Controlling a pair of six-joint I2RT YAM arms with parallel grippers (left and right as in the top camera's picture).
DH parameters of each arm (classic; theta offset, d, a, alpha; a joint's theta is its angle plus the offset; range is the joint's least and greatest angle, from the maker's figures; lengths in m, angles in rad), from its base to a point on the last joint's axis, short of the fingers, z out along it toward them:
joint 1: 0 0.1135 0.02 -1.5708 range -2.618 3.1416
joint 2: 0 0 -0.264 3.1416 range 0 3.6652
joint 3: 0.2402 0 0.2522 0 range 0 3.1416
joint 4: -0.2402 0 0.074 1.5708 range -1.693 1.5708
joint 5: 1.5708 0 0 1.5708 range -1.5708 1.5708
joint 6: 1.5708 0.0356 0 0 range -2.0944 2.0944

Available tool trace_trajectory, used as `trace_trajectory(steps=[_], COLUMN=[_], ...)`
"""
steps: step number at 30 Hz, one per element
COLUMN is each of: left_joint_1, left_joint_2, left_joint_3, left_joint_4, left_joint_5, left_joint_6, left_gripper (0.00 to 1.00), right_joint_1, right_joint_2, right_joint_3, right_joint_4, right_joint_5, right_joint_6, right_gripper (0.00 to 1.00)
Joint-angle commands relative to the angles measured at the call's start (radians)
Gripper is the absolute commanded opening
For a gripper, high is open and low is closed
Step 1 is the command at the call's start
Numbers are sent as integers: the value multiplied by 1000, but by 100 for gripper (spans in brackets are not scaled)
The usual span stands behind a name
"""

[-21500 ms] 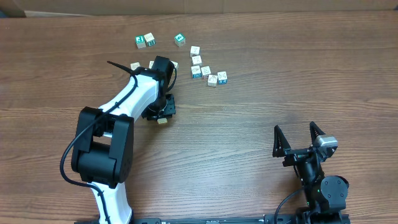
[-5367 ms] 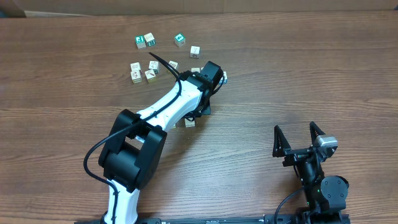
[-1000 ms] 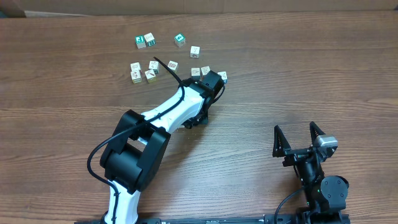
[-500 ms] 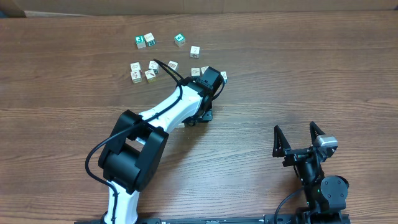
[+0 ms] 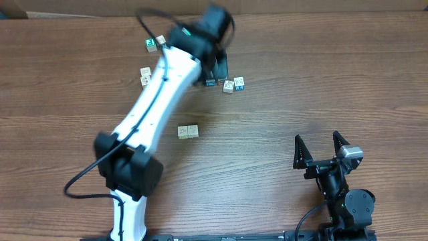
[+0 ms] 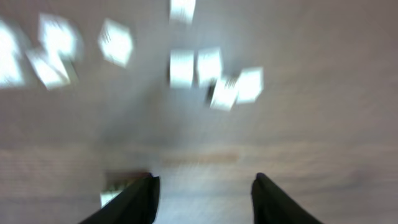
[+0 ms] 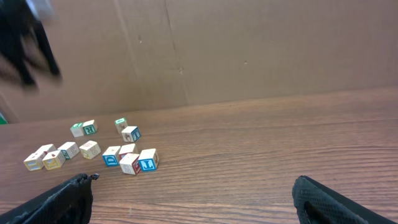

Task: Form a horizontal line
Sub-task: 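Lift the left gripper and reach to the back-right blocks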

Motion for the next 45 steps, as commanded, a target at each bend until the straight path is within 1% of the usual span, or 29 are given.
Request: trace_trajectory(steps=[1,3,5,7,9,11,12,13,14,15,18,21,28,36,45], left_joint_1=[45,56,60,60,50,38,26,18,8,-2,-28,-56,-89,-89,-89], left_joint_2=[-11,-11,-10,3,27,57,85,102,123,146,220,307,465,536,542], left_joint_3=[182,214,211,204,204,204,203,203,203,203,203,203,203,203,203], left_joint_4=[-22,11,59,94,98,83,66,52,39,24,-7,-9,0,55,116], left_joint_5=[-68,-114,-127,-126,-126,-116,-97,-83,-69,-55,-6,57,65,80,66], left_joint_6=[29,22,21,18,0,-13,-13,-13,-13,-13,-12,16,18,18,17], left_gripper=[52,58,64,66,65,56,38,27,11,4,4,4,4,4,4], right_joint_1=[-5,-5,-5,-5,-5,-5,-5,-5,-5,-5,-5,-5,-5,-5,-5], right_joint_2=[-8,-8,-8,-8,-8,-8,-8,-8,-8,-8,-8,-8,-8,-8,-8], right_joint_3=[-10,-10,-10,-10,-10,-10,-10,-10,-10,-10,-10,-10,-10,-10,-10], right_joint_4=[5,5,5,5,5,5,5,5,5,5,5,5,5,5,5], right_joint_5=[6,6,6,6,6,6,6,6,6,6,6,6,6,6,6], right_joint_6=[-4,-4,-4,-4,-4,-4,-4,-4,-4,-4,-5,-4,-4,-4,-4], right_gripper=[100,100,100,100,100,100,100,100,100,100,100,100,100,100,100])
